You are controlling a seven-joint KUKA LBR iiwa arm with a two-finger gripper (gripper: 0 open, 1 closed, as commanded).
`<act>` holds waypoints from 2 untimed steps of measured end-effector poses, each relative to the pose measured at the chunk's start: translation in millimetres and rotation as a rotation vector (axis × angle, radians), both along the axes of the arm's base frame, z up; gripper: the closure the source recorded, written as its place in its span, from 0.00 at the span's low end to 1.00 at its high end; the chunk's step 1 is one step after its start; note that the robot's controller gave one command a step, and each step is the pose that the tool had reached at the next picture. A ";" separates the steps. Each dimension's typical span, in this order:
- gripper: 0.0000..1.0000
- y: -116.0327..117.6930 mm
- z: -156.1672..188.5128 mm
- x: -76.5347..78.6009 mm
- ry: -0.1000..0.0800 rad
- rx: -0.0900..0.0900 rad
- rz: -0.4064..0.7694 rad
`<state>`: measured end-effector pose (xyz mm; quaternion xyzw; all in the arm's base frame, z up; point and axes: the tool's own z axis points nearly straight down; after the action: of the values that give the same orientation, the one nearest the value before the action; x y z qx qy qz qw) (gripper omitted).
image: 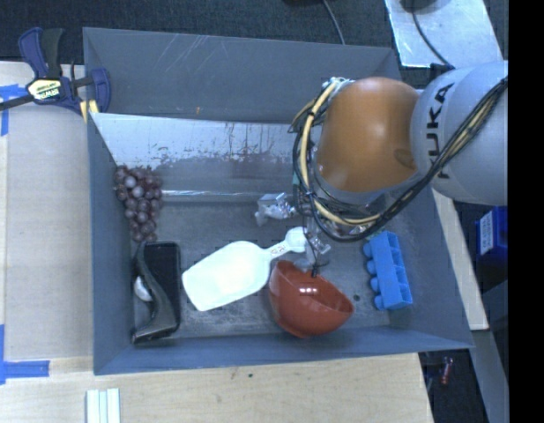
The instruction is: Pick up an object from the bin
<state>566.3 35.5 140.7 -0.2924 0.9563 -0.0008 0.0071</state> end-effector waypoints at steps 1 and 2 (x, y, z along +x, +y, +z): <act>0.00 19.2 32.7 -40.3 -0.016 0.001 -0.088; 0.00 65.6 -33.2 16.3 -0.007 -0.002 0.314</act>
Offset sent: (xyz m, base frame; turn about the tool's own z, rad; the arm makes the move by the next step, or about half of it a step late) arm 0.0157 0.0656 -0.0343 -0.3224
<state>582.6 101.1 107.5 -0.4382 0.8988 -0.0018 0.0101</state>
